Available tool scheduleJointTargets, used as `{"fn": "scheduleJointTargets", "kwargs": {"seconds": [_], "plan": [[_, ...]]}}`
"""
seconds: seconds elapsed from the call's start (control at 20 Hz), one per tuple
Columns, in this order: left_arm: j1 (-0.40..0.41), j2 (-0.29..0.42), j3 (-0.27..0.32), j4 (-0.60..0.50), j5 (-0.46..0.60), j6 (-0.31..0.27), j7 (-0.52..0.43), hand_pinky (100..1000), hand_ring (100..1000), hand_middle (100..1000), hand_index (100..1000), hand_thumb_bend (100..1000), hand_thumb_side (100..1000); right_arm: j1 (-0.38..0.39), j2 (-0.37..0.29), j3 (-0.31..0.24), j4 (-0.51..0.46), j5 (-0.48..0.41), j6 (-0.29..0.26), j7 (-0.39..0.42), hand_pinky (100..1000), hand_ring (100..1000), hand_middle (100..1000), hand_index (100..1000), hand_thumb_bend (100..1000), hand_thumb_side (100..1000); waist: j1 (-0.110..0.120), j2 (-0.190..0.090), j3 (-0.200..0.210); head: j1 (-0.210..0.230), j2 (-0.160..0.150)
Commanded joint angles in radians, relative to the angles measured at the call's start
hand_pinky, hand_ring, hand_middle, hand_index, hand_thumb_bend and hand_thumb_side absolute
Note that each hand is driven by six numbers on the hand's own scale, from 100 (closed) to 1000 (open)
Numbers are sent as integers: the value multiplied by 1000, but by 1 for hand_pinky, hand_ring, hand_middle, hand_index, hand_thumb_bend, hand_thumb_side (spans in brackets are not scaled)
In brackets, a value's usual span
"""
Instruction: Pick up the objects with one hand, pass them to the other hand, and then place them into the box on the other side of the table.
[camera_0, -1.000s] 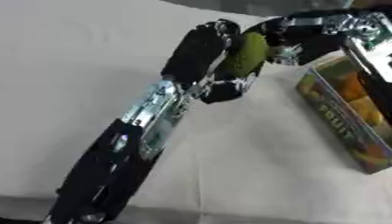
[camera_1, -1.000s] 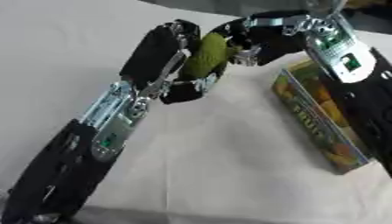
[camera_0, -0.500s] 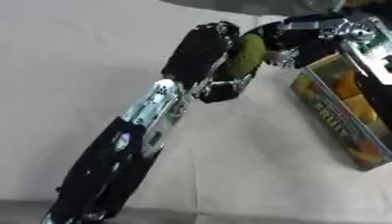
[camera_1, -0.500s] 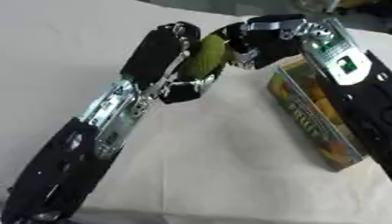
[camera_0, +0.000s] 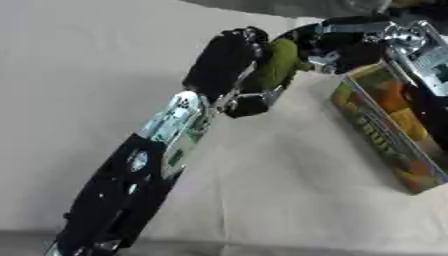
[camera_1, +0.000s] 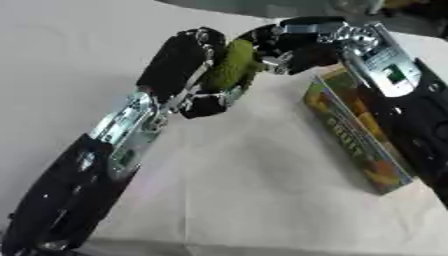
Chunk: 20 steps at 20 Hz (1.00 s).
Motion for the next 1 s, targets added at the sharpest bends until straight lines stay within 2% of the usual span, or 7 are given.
{"fn": "scheduleJointTargets", "kwargs": {"seconds": [0.05,0.3,0.45,0.55,0.65,0.7,1.0], "plan": [[-29,-19,11,6,-4,3,9,494,479,402,309,100,275,-16,-15,-2,-40,-26,17,1,886,769,851,897,100,407,-11,1,-3,0,5],[-34,-27,14,13,0,1,18,496,480,406,310,100,280,-17,-14,-3,-42,-40,45,1,858,736,736,803,100,473,-9,1,-6,0,5],[-38,-30,14,10,2,-1,22,497,482,410,311,100,284,-17,-14,-9,-40,-40,58,1,821,670,582,677,100,528,-8,1,-7,2,5],[-39,-31,14,9,3,-1,24,498,483,413,313,100,288,-17,-14,-19,-35,-36,64,1,782,604,484,573,100,512,-8,1,-8,5,5],[-39,-32,16,8,5,2,28,498,484,416,318,100,296,-17,-14,-38,-24,-33,76,1,741,538,404,484,100,577,-9,0,-9,10,5],[-38,-32,16,7,7,2,32,499,486,417,323,100,300,-17,-14,-46,-21,-36,83,1,718,509,373,451,100,578,-9,0,-9,11,5],[-37,-31,18,3,21,8,58,500,490,428,352,100,296,-16,-18,-83,-6,-38,113,1,589,376,222,275,100,413,-9,-1,-12,13,5]]}}
